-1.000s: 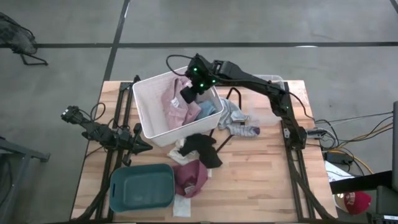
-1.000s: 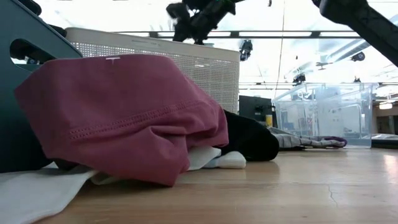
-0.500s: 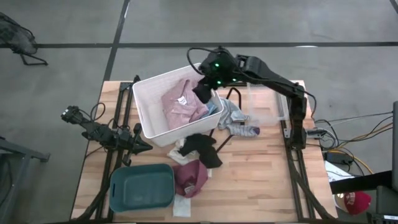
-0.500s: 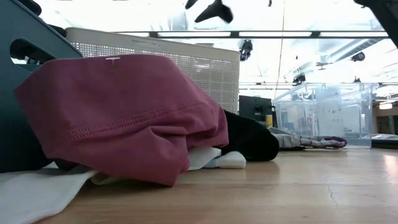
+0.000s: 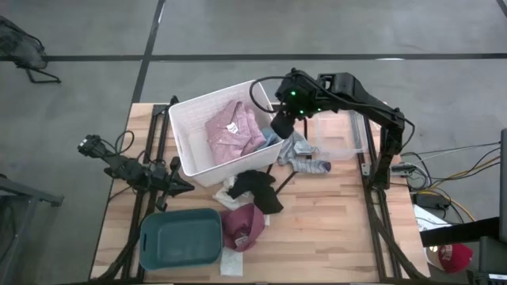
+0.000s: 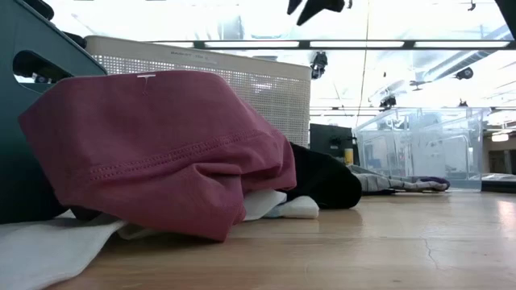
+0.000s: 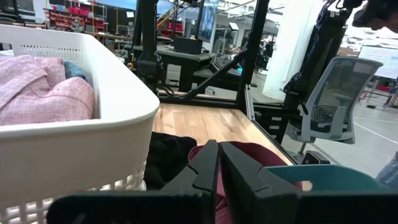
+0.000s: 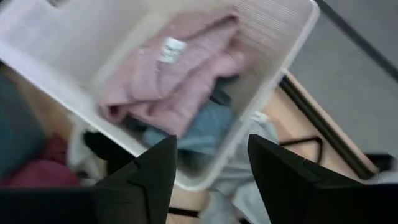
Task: Pick & Place Cloths
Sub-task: Put the striped sock into the transparent bin
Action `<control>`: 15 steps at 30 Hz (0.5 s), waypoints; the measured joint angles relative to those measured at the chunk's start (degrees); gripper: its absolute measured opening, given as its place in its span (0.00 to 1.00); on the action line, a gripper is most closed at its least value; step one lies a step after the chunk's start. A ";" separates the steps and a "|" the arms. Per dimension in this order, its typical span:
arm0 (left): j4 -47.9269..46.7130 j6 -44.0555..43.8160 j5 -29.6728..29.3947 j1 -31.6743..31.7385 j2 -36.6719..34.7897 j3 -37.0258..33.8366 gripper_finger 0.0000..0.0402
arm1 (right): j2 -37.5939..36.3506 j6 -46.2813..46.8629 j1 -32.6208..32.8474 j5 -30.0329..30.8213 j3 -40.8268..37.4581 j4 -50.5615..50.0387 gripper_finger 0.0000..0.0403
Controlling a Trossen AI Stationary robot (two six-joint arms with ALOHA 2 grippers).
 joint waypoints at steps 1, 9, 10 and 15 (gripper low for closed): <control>0.01 0.00 0.01 -0.02 -0.01 0.00 0.06 | -0.09 0.02 0.00 1.10 -0.09 -0.87 0.47; -0.02 0.00 0.01 -0.02 0.01 0.00 0.06 | -1.76 -2.77 1.38 5.01 -6.67 -6.12 0.42; -0.02 0.00 0.00 -0.02 0.01 0.00 0.06 | -2.49 -3.20 1.77 5.03 -8.60 -6.01 0.41; -0.02 0.00 0.00 -0.01 0.01 0.00 0.06 | -7.53 -3.70 5.36 5.06 -20.61 -5.33 0.35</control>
